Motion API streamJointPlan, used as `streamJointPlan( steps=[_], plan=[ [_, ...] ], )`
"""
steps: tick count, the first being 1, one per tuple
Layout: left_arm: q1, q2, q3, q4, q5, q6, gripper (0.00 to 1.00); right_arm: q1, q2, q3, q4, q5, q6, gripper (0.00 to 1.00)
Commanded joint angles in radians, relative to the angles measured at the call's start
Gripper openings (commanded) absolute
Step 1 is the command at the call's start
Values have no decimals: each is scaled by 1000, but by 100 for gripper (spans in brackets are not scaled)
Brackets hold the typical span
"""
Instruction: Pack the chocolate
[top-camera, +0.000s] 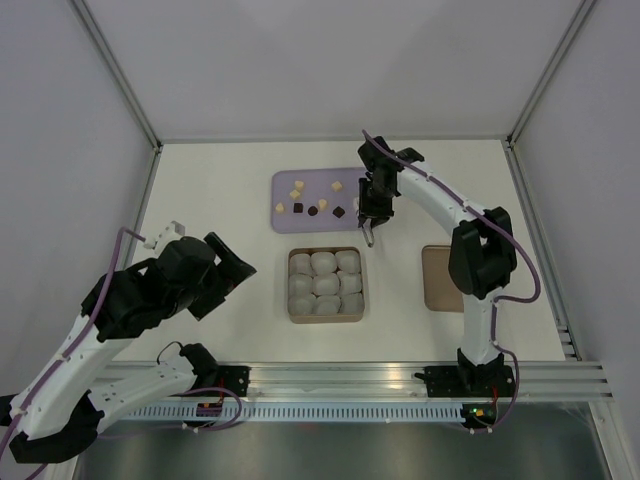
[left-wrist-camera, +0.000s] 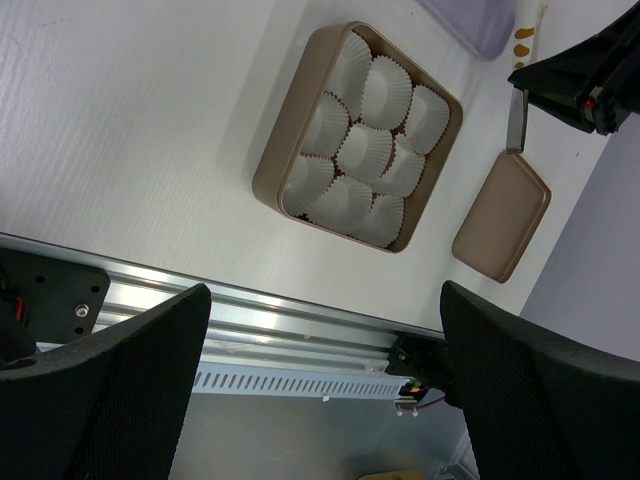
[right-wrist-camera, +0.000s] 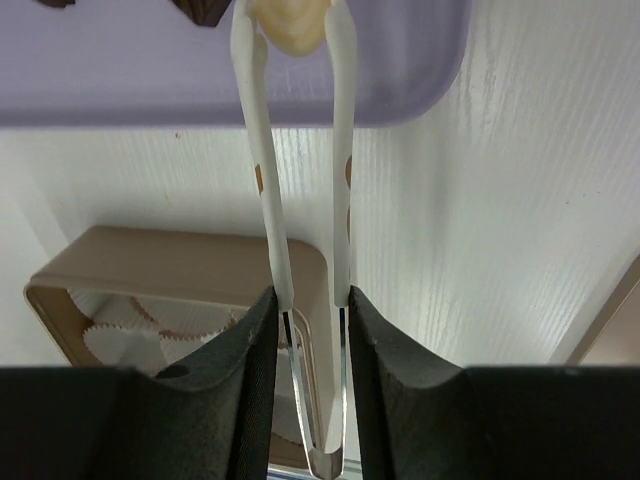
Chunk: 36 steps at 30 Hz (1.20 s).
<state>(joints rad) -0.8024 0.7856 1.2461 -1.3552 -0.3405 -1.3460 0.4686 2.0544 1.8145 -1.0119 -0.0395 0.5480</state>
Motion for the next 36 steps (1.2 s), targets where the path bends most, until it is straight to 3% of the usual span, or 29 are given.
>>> streamJointPlan(
  steps=[1, 9, 18, 26, 36],
  plan=[
    [3, 9, 10, -18, -11, -36, 100, 2, -134, -64, 68, -86, -92, 4],
    [3, 9, -20, 2, 11, -39, 100, 10, -403, -233, 19, -154, -192, 4],
    [3, 46, -34, 47, 24, -13, 99, 73, -629, -400, -66, -232, -192, 4],
    [3, 60, -40, 68, 35, -10, 100, 166, -632, -471, -39, -195, -132, 4],
    [3, 40, -63, 70, 38, -28, 100, 254, -521, -474, -14, -74, -79, 4]
  ],
)
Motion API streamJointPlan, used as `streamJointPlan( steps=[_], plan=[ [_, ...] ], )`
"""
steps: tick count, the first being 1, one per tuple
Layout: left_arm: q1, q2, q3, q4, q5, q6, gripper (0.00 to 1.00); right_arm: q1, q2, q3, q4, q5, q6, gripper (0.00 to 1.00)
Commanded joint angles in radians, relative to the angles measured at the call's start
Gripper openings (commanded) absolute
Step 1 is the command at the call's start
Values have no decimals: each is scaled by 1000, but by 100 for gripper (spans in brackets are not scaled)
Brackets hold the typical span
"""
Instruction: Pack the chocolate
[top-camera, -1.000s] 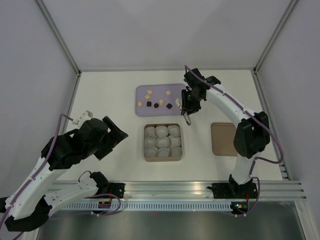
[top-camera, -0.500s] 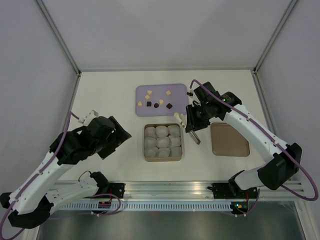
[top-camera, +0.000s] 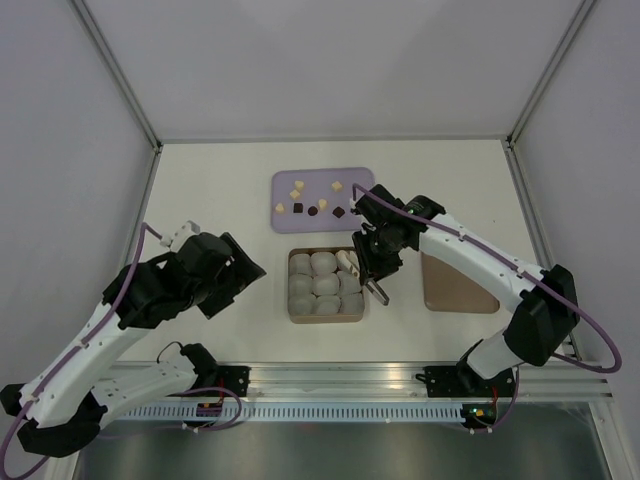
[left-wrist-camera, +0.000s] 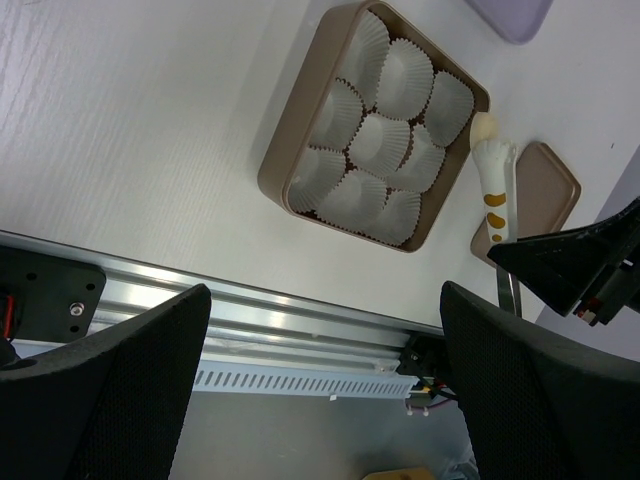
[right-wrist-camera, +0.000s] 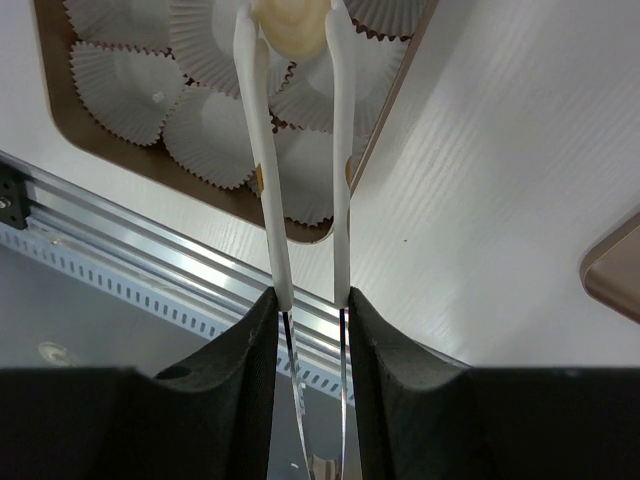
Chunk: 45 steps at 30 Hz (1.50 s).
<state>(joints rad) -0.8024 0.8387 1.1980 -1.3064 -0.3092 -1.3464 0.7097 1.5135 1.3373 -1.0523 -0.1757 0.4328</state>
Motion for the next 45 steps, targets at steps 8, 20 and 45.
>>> streamJointPlan(
  steps=[8, 20, 45],
  plan=[
    [3, -38, -26, 21, 4, -37, 100, 48, 115, 66, 9, 146, 69, 4],
    [3, -47, -35, 21, 22, -17, 100, 63, 177, 114, 5, 205, 104, 3],
    [3, -61, -46, 19, 24, -14, 100, 139, 240, 146, -55, 312, 161, 3]
  ],
)
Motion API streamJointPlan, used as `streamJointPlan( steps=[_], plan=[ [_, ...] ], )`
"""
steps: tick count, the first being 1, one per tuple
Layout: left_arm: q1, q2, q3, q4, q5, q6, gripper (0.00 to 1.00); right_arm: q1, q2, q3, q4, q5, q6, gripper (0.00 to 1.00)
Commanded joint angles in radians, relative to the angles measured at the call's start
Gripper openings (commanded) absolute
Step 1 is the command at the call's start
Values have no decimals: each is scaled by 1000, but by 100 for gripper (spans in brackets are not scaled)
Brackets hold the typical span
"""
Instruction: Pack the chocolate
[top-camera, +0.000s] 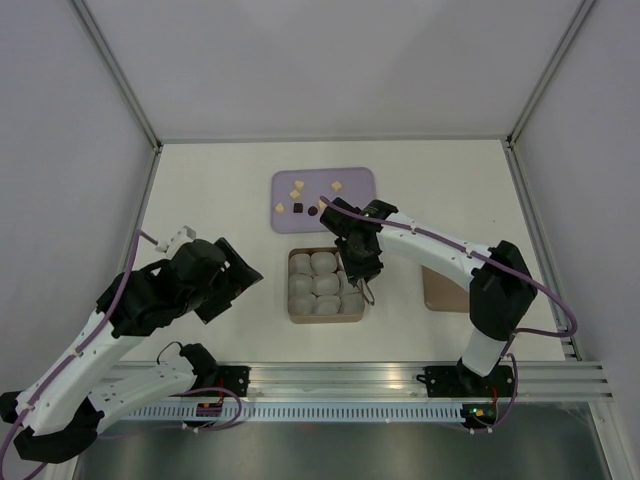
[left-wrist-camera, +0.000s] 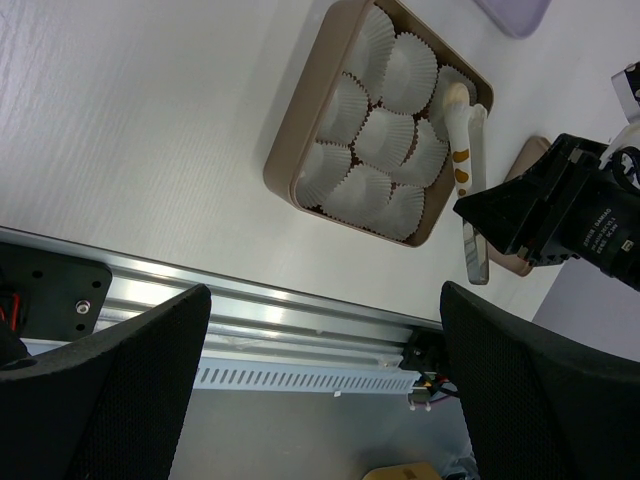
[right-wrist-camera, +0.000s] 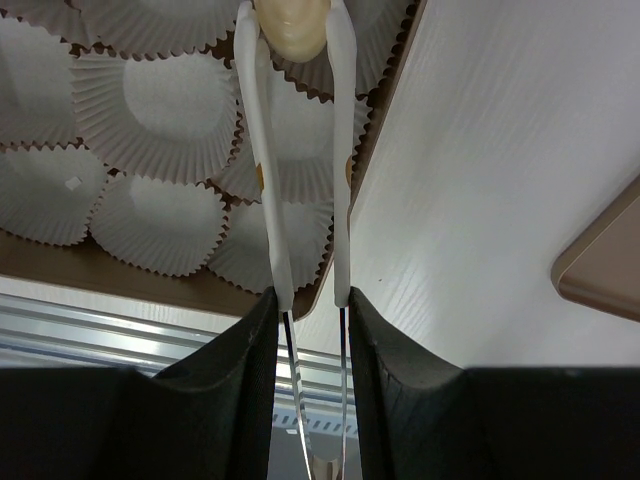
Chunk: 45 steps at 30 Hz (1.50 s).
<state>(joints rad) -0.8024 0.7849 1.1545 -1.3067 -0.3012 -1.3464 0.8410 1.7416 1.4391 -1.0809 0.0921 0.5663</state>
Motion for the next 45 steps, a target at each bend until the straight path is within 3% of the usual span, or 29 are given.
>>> streamJointPlan(
  steps=[1, 32, 45],
  plan=[
    [3, -10, -3, 20, 16, -13, 100, 9, 13, 44, -27, 47, 29, 3],
    [3, -62, -22, -28, 1, -42, 100, 35, 98, 73, -28, 80, 53, 6],
    [3, -50, -29, -26, -3, -43, 100, 35, 114, 78, -21, 80, 56, 16]
  ],
)
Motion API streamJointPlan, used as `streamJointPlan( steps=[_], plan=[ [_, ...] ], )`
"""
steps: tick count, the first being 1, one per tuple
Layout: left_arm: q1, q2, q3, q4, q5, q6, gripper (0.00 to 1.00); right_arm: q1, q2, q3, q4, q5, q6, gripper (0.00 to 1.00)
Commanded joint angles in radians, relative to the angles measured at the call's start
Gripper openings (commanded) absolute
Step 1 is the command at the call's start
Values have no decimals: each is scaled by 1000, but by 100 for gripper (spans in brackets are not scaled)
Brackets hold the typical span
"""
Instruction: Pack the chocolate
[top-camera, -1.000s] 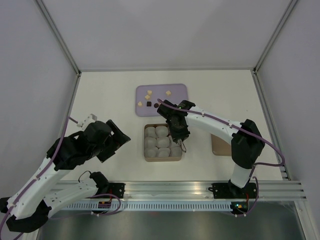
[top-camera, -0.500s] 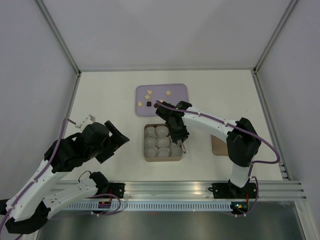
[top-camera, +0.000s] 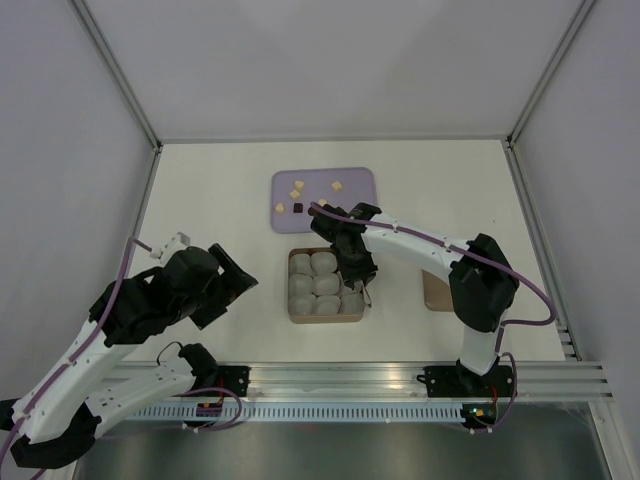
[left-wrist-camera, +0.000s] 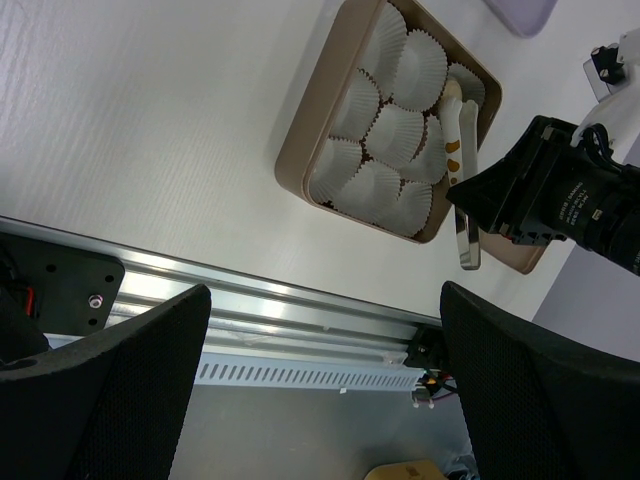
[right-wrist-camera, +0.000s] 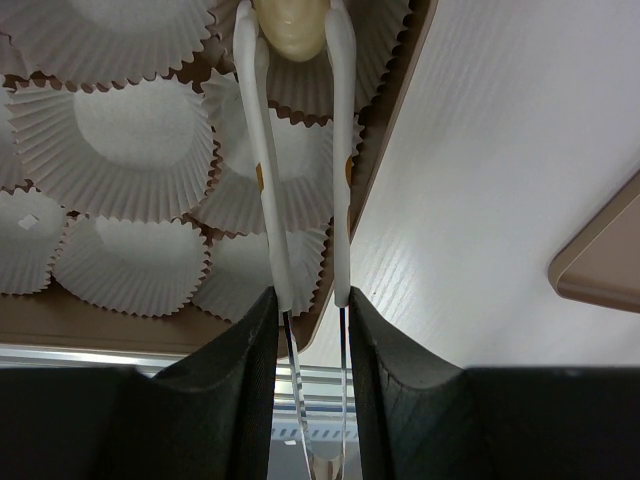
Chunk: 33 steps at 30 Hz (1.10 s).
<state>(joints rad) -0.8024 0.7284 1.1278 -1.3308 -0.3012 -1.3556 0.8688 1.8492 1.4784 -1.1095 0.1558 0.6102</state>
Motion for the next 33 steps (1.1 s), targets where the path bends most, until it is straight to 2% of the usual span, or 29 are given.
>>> streamJointPlan(
  steps=[1, 13, 33],
  plan=[
    [3, 5, -3, -2, -3, -37, 100, 7, 7, 39, 7, 16, 14, 16],
    [3, 12, -3, 5, 0, -34, 99, 6, 8, 63, -4, 27, 16, 28],
    [3, 6, 3, 8, 10, -24, 100, 7, 19, 75, -33, 44, 22, 37]
  ],
)
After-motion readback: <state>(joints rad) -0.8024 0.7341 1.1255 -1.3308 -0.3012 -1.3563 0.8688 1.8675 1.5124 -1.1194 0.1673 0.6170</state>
